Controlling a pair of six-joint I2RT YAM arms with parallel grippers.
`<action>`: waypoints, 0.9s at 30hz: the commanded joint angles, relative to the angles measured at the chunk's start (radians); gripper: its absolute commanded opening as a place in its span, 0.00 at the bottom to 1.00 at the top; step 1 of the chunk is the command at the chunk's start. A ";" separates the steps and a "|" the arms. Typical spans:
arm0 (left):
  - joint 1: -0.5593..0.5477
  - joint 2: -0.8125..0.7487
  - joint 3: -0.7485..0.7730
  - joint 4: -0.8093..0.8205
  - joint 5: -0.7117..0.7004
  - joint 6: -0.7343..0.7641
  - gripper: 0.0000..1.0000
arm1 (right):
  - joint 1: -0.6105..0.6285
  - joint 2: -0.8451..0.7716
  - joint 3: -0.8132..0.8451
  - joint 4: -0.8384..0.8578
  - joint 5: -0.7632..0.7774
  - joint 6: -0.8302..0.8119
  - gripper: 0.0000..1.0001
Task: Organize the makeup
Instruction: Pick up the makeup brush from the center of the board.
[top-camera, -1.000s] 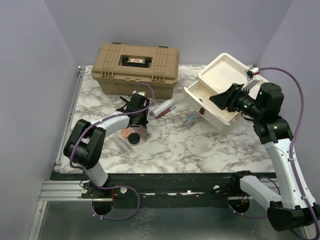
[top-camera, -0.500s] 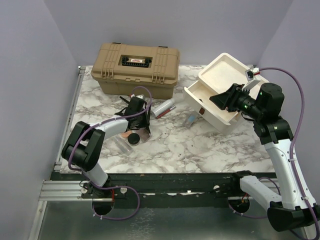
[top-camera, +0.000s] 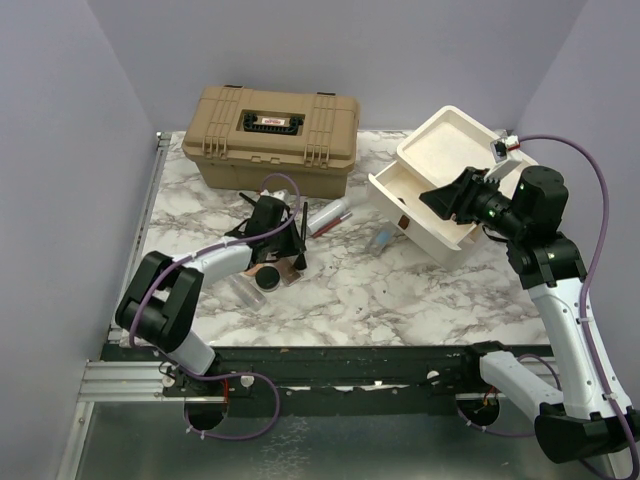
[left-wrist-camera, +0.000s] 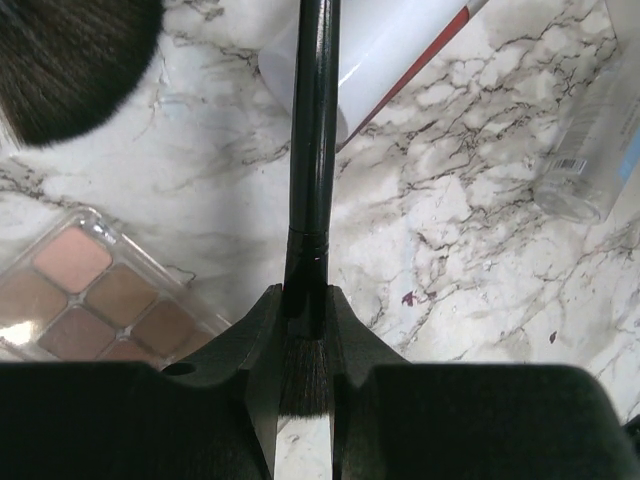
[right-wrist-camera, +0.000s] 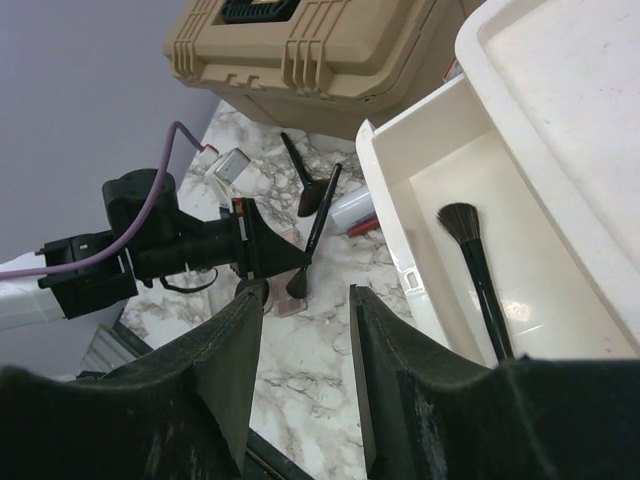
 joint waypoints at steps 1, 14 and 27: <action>0.001 -0.063 -0.035 0.035 0.030 -0.011 0.01 | 0.005 -0.001 0.012 -0.030 0.025 0.000 0.47; 0.001 -0.241 -0.065 0.063 0.059 0.103 0.02 | 0.005 0.005 0.013 -0.013 -0.006 0.037 0.69; -0.013 -0.344 -0.068 0.076 0.233 0.220 0.02 | 0.005 -0.049 -0.011 0.060 -0.051 0.027 0.85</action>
